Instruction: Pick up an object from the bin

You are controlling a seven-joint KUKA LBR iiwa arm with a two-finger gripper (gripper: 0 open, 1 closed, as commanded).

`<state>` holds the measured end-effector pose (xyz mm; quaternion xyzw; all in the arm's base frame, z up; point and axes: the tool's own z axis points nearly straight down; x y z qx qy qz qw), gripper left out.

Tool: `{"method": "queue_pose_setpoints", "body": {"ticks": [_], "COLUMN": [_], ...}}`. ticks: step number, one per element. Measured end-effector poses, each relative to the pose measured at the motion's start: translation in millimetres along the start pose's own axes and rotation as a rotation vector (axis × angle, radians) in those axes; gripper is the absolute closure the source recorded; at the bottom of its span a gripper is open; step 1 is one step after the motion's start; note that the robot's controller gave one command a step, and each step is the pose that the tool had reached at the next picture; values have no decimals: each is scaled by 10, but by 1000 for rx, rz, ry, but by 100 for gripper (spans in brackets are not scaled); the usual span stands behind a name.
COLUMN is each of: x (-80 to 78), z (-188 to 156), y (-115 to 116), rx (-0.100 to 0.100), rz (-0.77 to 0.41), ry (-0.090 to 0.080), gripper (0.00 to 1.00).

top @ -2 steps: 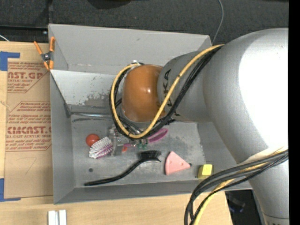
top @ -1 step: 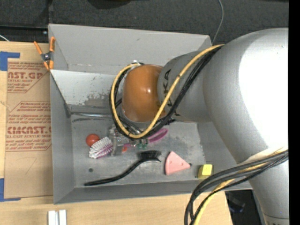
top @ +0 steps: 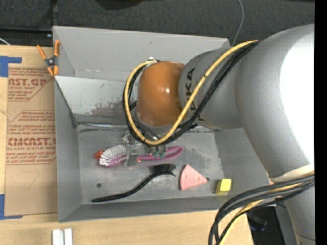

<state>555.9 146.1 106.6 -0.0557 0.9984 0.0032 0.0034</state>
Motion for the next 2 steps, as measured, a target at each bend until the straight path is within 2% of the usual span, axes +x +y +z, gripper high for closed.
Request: {"method": "queue_pose_setpoints", "body": {"ticks": [2], "x": [1], "z": [-489], "y": [4], "rx": [0], "rz": [0], "ry": [0], "gripper": [100]}}
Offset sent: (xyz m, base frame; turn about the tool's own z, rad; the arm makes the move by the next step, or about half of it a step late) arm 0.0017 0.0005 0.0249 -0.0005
